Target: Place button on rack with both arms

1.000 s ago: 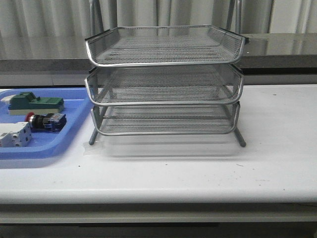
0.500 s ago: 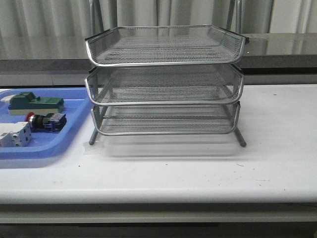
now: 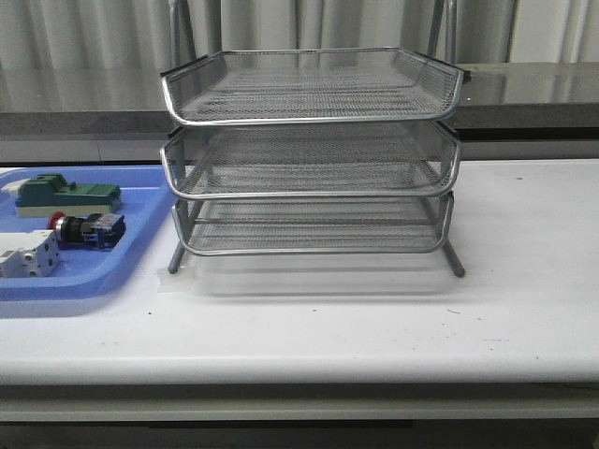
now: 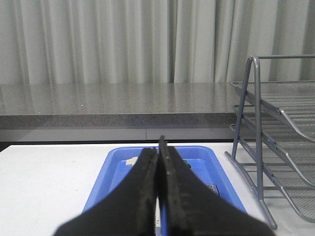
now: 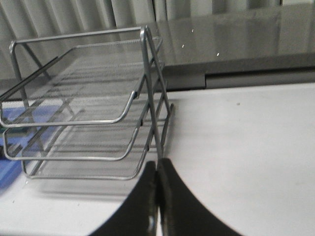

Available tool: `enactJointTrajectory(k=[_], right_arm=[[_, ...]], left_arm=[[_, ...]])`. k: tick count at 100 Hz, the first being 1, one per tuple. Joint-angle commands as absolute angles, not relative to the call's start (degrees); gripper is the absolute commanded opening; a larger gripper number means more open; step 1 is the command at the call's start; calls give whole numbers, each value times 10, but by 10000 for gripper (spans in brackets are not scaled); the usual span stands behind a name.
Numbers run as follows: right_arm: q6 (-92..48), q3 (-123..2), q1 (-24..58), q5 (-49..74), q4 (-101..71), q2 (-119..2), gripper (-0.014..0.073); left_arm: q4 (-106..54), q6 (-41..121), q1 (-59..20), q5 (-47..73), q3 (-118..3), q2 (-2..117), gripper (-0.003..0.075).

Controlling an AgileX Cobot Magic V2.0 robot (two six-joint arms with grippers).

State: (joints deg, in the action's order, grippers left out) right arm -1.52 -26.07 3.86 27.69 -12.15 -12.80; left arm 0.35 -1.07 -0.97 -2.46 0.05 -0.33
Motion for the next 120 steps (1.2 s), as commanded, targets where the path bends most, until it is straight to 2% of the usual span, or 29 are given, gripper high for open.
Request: enactJointTrajectory(k=[1, 17, 62, 74, 86, 98, 107, 120], right_arm=[[-16, -327, 36, 309, -143, -193, -61], [-16, -393, 36, 387, -203, -295, -61], [-25, -397, 37, 352, -415, -481, -49], [-47, -397, 39, 323, -456, -523, 35], [-94, -397, 39, 308, -523, -559, 213], [-151, -397, 39, 292, -582, -595, 346], [-194, -397, 39, 279, -629, -628, 381], [-260, -397, 39, 263, -698, -681, 381]], left_arm=[[0, -15, -8, -67, 28, -21, -20], [0, -15, -8, -67, 28, -21, -20], [0, -15, -8, -67, 28, -21, -20], [0, -15, -8, -67, 28, -21, -20], [0, -15, -8, -67, 28, -21, -20], [0, -15, -8, -67, 28, -21, -20], [0, -15, -8, -67, 28, -21, -20], [0, -15, -8, -67, 28, -21, -20]])
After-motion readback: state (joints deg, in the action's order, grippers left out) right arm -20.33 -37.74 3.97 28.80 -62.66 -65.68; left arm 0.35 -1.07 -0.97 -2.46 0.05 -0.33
